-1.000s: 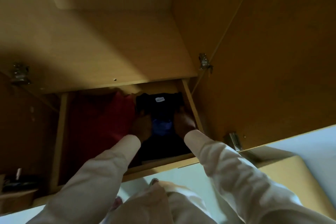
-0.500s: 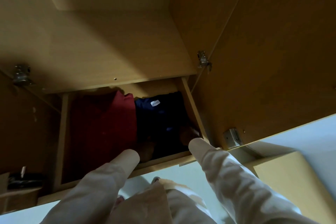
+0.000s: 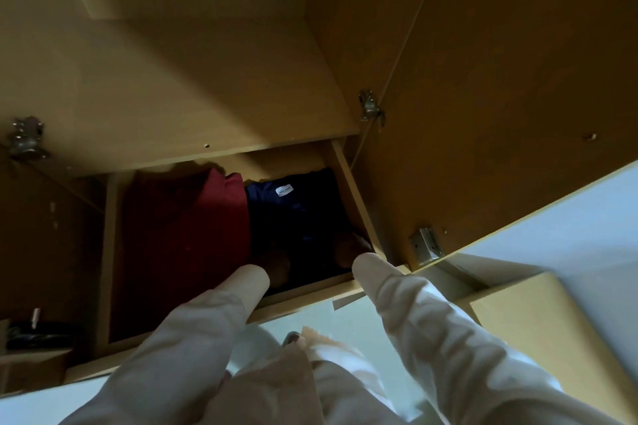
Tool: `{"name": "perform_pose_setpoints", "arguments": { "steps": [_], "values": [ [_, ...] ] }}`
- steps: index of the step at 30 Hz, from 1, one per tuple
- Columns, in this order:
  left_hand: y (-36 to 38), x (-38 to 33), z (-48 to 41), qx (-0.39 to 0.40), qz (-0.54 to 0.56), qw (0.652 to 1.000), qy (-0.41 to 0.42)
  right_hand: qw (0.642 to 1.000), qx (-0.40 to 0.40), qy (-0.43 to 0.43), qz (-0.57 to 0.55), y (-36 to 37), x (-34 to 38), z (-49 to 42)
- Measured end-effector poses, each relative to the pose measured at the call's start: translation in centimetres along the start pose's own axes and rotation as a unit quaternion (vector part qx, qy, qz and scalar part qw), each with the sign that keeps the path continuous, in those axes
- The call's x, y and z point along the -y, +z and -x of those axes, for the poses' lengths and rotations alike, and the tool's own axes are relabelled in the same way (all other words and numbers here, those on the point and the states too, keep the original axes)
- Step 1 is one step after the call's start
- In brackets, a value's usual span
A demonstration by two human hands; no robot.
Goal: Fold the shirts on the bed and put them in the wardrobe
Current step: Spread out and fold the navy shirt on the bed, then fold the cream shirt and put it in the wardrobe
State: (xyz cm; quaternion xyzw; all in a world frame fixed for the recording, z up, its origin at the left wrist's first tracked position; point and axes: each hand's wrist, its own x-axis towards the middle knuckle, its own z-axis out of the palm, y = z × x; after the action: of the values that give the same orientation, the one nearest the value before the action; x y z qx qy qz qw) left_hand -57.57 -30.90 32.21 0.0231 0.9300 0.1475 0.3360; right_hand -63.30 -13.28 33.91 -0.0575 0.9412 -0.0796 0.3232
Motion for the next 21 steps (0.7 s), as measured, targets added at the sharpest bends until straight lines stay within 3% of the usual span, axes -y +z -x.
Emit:
{"name": "perform_pose_setpoints", "arguments": {
  "steps": [3, 6, 12, 16, 21],
  "values": [
    [-1.3, 0.1, 1.0, -0.039, 0.091, 0.995, 0.018, 0.998, -0.031, -0.02, -0.057, -0.8, 0.1, 1.9],
    [-1.6, -0.3, 1.5, -0.148, 0.185, 0.971, 0.02, 0.984, -0.113, -0.062, -0.12, -0.2, -0.3, 4.7],
    [-0.4, -4.6, 7.8, -0.238, 0.368, 0.89, 0.129, 0.928, -0.279, -0.069, -0.238, 4.0, -0.9, 13.6],
    [5.0, -5.3, 12.9, -0.197, 0.392, 0.877, 0.196, 0.9, -0.301, 0.004, -0.316, 10.4, -1.6, 20.9],
    [15.4, -3.7, 17.0, -0.104, 0.346, 0.916, 0.175, 0.866, -0.261, 0.096, -0.415, 21.2, -2.9, 27.8]
  ]
}}
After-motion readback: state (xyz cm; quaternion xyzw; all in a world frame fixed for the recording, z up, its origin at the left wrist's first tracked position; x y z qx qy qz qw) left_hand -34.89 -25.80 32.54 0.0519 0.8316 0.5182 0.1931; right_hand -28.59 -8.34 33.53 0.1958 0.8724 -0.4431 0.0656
